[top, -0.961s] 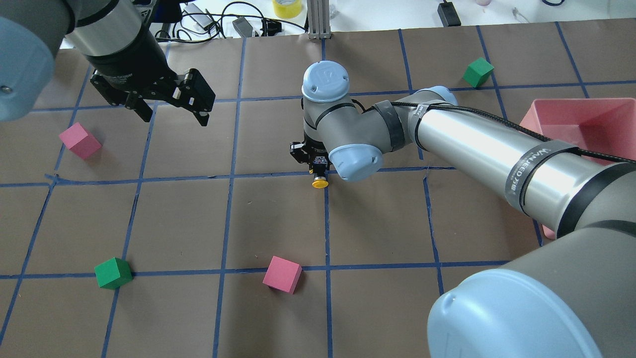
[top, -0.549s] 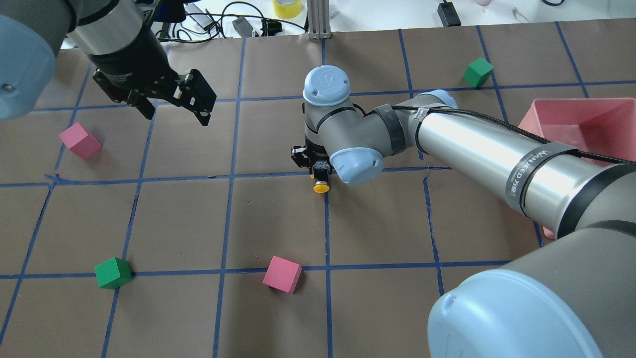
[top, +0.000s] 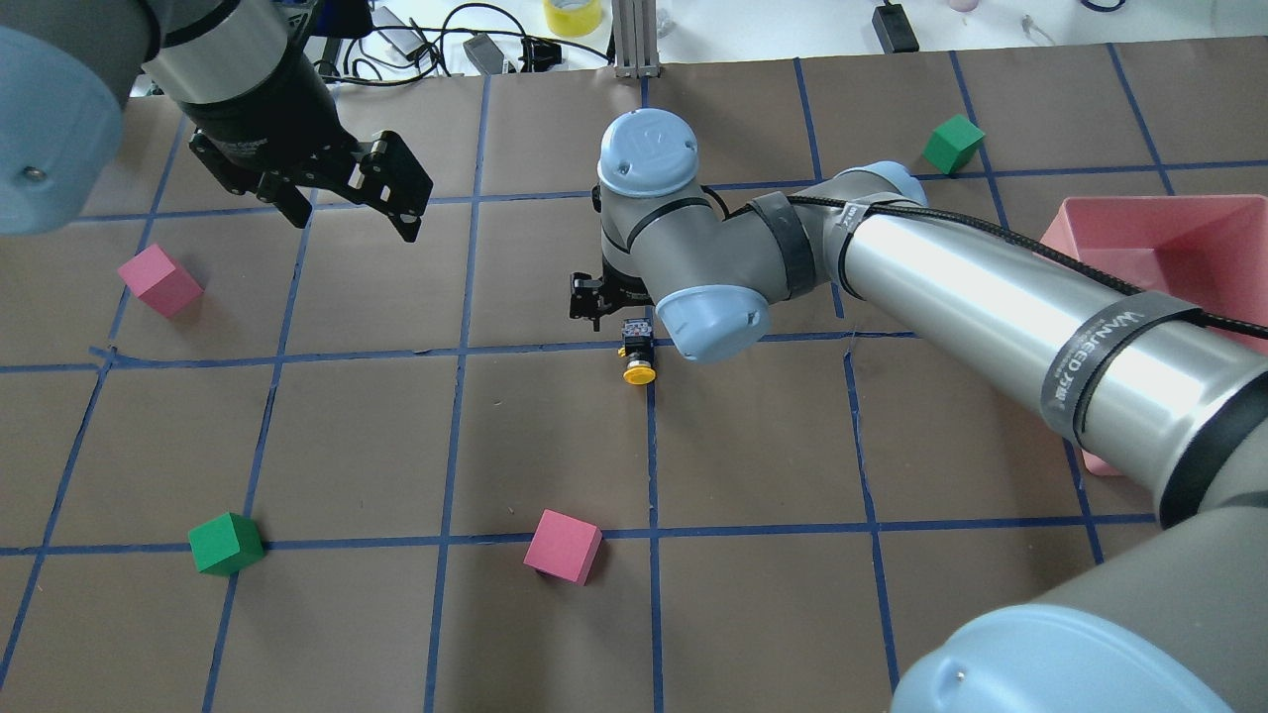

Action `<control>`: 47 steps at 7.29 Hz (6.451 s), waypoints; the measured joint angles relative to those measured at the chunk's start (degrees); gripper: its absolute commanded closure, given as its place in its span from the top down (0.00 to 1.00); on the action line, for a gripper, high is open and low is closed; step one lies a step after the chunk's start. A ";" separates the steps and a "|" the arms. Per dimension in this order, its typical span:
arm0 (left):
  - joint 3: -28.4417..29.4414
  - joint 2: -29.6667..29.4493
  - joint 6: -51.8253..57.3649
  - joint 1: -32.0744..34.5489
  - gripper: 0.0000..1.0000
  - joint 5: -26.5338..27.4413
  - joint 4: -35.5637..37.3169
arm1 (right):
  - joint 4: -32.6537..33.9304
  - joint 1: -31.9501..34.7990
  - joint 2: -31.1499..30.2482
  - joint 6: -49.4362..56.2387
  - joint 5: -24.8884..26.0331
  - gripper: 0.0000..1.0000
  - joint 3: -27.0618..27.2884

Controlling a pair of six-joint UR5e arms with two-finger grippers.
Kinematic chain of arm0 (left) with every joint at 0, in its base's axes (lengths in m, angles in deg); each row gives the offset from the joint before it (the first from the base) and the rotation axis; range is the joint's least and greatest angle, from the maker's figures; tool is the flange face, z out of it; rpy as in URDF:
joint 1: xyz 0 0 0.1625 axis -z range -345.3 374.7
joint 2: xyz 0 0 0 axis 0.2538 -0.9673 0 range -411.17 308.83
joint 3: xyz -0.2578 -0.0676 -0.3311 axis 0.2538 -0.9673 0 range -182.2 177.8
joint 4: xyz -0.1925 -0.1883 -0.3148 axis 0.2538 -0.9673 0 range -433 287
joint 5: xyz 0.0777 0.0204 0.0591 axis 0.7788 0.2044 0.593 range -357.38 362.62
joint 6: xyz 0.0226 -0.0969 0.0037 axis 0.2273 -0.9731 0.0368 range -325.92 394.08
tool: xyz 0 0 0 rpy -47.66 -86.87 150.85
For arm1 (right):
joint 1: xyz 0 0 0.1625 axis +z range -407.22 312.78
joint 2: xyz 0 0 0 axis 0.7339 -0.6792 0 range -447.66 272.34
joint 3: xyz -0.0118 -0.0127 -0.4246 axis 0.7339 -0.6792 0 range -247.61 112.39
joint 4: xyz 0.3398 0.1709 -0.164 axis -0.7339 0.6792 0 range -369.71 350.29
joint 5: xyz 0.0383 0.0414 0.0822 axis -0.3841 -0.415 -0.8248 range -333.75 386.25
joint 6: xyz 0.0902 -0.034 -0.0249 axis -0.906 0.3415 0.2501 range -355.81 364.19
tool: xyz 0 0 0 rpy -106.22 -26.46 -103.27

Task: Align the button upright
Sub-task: 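Raise the right gripper and withdraw it toward the bin, then reach the left gripper down over the lying switch, then close the left gripper on the switch's yellow cap end, then lift and rotate the switch with the left gripper to stand upright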

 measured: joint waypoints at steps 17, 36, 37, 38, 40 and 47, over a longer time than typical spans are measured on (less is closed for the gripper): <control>-20.73 0.88 -12.51 6.53 1.00 2.26 32.55 | -37.07 -21.51 -26.97 24.08 2.34 1.00 -5.58; -34.79 -33.36 -32.79 29.06 0.82 18.07 99.95 | -36.46 -21.64 -26.70 25.09 0.66 1.00 -4.50; -34.73 -33.57 -32.12 28.98 0.72 18.33 99.95 | -36.48 -21.65 -26.70 25.05 0.67 1.00 -4.47; -34.72 -33.64 -31.85 28.94 0.59 18.40 99.95 | -36.49 -21.65 -26.70 24.93 0.75 1.00 -4.45; -34.94 -33.53 -31.70 28.74 0.28 18.53 100.01 | -36.50 -21.65 -26.70 24.71 0.89 1.00 -4.44; -29.96 -24.28 -30.26 22.97 0.00 19.01 81.17 | -37.10 -21.90 -26.64 24.87 0.93 1.00 -4.35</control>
